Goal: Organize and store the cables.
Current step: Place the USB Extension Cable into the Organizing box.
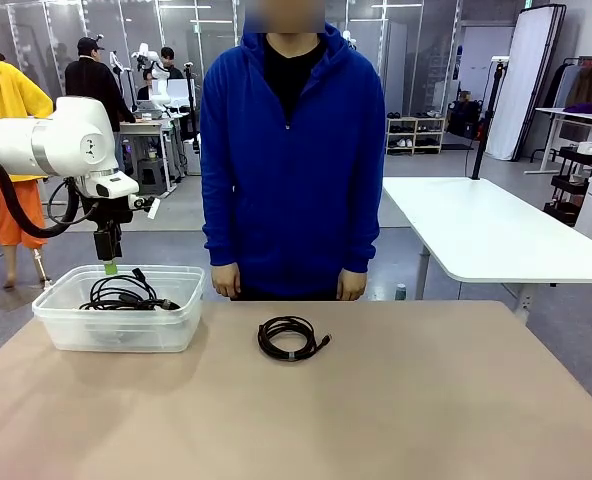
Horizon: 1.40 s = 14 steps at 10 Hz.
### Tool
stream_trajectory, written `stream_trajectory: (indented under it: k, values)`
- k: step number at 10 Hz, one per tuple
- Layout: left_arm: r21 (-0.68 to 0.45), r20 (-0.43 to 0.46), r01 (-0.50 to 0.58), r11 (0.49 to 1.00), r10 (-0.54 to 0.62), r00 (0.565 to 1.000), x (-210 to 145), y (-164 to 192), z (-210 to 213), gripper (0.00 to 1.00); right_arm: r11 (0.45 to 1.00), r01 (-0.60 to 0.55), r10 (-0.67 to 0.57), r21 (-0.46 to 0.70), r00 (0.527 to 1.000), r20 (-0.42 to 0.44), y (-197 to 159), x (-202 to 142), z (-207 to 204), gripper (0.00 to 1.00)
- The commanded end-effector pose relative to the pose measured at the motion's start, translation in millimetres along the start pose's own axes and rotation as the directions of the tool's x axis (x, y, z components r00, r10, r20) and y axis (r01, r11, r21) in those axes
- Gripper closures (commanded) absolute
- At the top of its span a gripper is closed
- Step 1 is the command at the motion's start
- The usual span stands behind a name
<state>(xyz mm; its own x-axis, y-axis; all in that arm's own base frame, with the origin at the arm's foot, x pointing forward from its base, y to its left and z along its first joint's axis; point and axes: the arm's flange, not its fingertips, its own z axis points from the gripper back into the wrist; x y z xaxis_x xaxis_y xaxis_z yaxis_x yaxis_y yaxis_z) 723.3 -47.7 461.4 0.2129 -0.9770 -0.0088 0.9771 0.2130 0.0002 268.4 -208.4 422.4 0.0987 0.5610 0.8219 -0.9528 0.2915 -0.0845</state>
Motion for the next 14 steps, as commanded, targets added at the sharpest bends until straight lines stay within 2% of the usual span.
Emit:
stream_trajectory:
  k: [1, 5, 6, 7, 9, 11, 13, 14]
  values:
    - [0.007, -0.003, -0.007, 1.0, 0.007, 1.0, 0, 2, 1, 0.0, 1.0, -0.009, 0.01, -0.012, 1.0, 0.016, -1, 0, -2, 0.0]
    - [0.0, 0.0, 0.0, 1.0, 0.0, 1.0, 0, 0, 0, 0.0, 1.0, 0.0, 0.0, 0.0, 1.0, 0.0, 0, 0, 0, 0.0]
    - [0.006, 0.082, 0.014, 1.0, -0.014, 0.997, -13, -19, 17, 0.0, 0.997, -0.072, 0.07, -0.005, 0.983, -0.171, 7, 21, -8, 0.0]
    - [0.011, 0.093, -0.002, 1.0, 0.001, 0.996, -29, -41, 26, 0.0, 0.993, -0.103, 0.11, 0.05, 0.977, -0.182, -1, 38, -15, 0.0]
    - [0.046, 0.21, -0.05, 0.998, 0.039, 0.977, -73, -100, 42, 0.0, 0.979, -0.166, 0.19, 0.116, 0.949, -0.25, -20, 87, -33, 0.0]
    - [0.065, 0.27, -0.104, 0.992, 0.083, 0.959, -109, -140, 50, 0.0, 0.953, -0.22, 0.274, 0.206, 0.919, -0.283, -33, 132, -60, 0.0]
    - [0.083, 0.392, -0.136, 0.987, 0.093, 0.915, -146, -170, 49, 0.0, 0.919, -0.247, 0.349, 0.307, 0.871, -0.347, -49, 176, -111, 0.0]
    - [0.073, 0.419, -0.181, 0.981, 0.135, 0.898, -166, -193, 46, 0.0, 0.896, -0.258, 0.393, 0.361, 0.839, -0.377, -50, 200, -144, 0.0]
